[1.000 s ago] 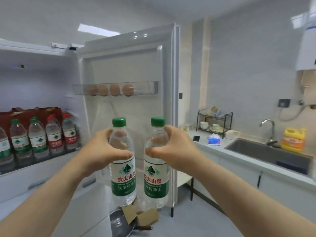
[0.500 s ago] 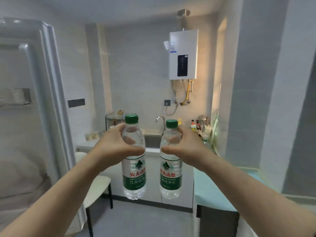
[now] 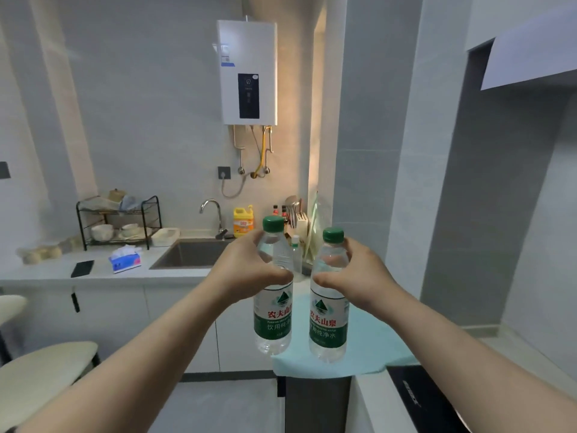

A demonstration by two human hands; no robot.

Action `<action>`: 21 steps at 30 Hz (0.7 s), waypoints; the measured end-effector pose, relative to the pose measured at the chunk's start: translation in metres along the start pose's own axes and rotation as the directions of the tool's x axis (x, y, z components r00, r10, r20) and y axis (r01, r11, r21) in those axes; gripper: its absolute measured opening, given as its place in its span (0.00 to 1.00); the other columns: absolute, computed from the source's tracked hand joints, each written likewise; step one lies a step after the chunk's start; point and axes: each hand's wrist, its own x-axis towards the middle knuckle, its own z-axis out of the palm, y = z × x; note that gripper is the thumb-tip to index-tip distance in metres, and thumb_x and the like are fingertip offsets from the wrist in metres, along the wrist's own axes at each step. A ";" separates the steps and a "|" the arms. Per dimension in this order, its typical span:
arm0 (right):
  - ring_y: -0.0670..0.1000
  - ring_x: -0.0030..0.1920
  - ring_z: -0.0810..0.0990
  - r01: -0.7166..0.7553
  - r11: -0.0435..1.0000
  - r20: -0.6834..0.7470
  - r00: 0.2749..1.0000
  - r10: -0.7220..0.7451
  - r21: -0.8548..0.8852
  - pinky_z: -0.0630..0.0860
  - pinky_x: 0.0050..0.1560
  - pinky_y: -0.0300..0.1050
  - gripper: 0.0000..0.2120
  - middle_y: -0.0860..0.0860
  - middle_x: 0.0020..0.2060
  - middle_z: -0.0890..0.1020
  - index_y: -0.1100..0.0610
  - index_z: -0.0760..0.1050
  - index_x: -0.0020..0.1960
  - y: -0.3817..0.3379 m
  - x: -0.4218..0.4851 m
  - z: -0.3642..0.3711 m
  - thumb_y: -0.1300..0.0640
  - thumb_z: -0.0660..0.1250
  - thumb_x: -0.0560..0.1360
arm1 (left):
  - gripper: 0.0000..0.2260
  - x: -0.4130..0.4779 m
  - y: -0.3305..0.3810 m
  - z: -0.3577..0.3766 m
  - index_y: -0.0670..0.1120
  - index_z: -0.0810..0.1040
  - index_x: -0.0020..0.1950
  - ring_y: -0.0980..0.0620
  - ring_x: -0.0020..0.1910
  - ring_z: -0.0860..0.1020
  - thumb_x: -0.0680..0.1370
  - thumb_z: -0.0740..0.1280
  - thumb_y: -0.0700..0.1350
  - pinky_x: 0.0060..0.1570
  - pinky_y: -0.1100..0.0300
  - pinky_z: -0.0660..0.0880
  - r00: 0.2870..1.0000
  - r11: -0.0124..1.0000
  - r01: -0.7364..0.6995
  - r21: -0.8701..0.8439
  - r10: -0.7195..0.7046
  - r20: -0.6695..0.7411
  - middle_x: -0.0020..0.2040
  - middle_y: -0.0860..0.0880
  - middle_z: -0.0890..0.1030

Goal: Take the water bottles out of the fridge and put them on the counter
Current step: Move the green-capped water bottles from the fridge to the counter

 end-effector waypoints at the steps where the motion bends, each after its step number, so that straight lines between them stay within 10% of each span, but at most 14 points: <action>1: 0.50 0.59 0.78 -0.005 1.000 -0.002 1.000 0.005 -0.001 0.77 0.55 0.49 0.30 0.49 0.59 0.80 0.48 0.72 0.65 0.009 0.011 -0.005 0.55 0.78 0.66 | 0.33 0.011 -0.002 0.010 0.54 0.73 0.63 0.52 0.49 0.82 0.59 0.77 0.49 0.51 0.48 0.81 1.000 1.000 0.002 0.006 -0.002 0.007 0.52 0.51 0.82; 21: 0.44 0.46 0.80 -0.136 0.991 -0.052 0.989 0.137 0.012 0.75 0.40 0.38 0.20 0.43 0.47 0.82 0.46 0.75 0.54 0.149 0.260 0.031 0.57 0.78 0.66 | 0.36 0.278 -0.135 0.108 0.57 0.72 0.65 0.51 0.55 0.80 0.58 0.75 0.52 0.51 0.47 0.81 0.994 0.994 0.111 -0.010 -0.111 0.023 0.57 0.53 0.81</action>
